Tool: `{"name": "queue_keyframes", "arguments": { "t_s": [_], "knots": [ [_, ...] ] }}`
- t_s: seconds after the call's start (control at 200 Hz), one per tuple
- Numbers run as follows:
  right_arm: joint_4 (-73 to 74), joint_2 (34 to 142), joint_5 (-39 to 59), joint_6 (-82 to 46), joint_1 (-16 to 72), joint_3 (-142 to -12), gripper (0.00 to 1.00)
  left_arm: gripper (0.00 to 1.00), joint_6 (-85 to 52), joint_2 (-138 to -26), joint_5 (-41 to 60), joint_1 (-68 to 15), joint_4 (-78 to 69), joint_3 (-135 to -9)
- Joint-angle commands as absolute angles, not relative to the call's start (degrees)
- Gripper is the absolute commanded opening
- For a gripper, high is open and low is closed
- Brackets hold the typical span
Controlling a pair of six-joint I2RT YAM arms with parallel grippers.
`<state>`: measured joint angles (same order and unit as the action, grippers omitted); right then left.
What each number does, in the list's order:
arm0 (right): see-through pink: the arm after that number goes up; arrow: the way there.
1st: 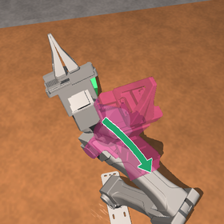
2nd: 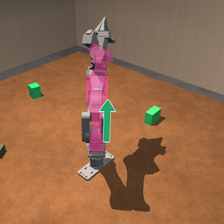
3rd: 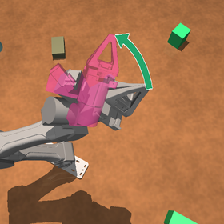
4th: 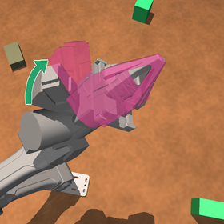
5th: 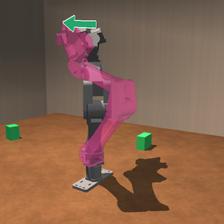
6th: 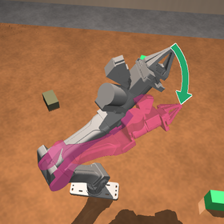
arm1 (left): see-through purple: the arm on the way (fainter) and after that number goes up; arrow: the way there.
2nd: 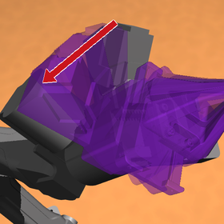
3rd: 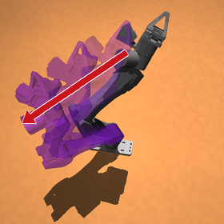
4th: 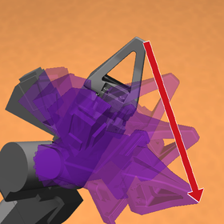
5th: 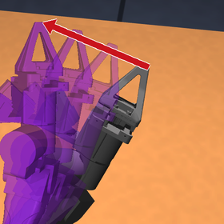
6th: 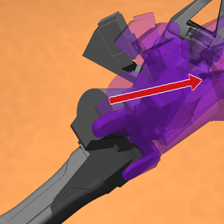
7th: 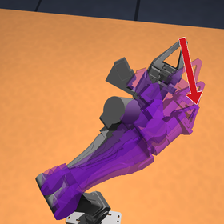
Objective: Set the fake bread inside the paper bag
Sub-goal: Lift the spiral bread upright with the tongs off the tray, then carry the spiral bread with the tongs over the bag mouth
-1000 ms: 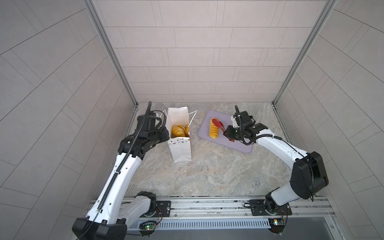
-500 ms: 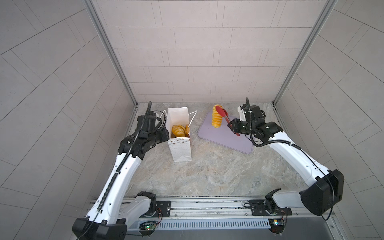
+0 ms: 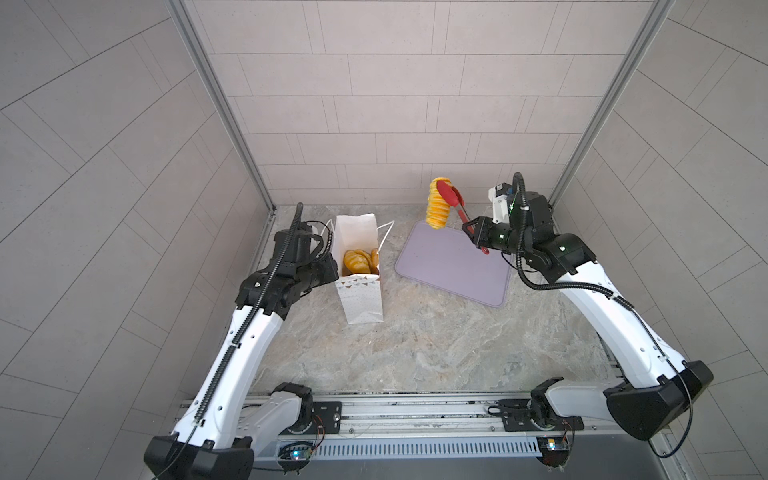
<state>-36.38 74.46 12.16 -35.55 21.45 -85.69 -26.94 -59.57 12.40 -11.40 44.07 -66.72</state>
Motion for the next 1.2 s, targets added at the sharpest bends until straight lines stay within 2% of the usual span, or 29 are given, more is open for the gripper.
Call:
{"name": "queue_keyframes", "arguments": {
  "t_s": [0.0,0.515,1.196],
  "knots": [
    [-36.1,72.17,11.54,-34.94,21.51,-88.27,0.28,0.18,-26.18,-58.64,12.25,-11.56,45.61,-68.23],
    [-39.23,72.84,7.95,-33.5,30.48,-98.05,0.28,0.18,-26.32,-58.71,12.24,-11.53,45.37,-68.2],
    [-41.24,83.52,0.97,-30.5,48.55,-110.03,0.28,0.17,-26.28,-57.83,11.71,-11.52,45.88,-67.69]
  ]
}}
